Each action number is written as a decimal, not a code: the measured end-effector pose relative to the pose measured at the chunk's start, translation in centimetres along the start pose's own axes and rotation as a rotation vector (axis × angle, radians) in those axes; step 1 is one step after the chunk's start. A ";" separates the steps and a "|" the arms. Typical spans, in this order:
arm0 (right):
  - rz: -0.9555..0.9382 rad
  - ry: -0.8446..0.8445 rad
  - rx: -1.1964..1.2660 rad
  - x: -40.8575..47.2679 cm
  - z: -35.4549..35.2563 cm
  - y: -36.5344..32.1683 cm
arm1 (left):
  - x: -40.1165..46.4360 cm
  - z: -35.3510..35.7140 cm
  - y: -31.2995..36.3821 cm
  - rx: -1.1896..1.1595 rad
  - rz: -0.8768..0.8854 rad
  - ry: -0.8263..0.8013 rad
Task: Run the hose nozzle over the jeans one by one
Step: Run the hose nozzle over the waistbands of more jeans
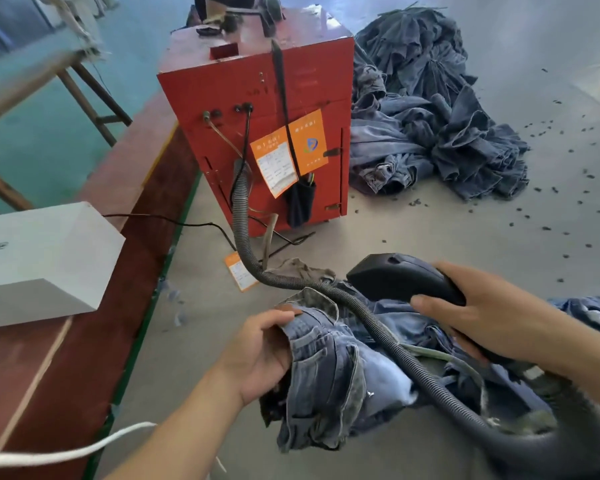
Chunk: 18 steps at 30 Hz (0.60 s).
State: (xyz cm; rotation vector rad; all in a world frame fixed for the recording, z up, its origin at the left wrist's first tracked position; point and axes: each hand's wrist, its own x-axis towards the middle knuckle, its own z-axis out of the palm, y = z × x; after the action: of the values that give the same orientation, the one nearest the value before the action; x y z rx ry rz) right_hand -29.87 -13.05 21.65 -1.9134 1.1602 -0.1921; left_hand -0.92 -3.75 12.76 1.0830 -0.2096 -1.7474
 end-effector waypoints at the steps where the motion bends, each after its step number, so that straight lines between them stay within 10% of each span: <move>1: -0.004 -0.030 -0.012 -0.3 0.0 0.1 | 0.1 -0.1 0.0 0.008 0.003 0.013; 12: -0.097 -0.231 -0.291 -0.2 3.9 0.0 | 1.2 -0.3 -0.8 -0.084 -0.058 -0.060; 18: -0.084 0.047 -0.116 2.1 5.7 -0.8 | 1.4 0.0 -1.0 -0.059 -0.058 -0.065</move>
State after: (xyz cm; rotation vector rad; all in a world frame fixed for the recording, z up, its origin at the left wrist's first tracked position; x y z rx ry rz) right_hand -25.19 -11.11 18.17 -2.0714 1.1439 -0.2206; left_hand -1.73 -4.44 11.40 0.9986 -0.1672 -1.8312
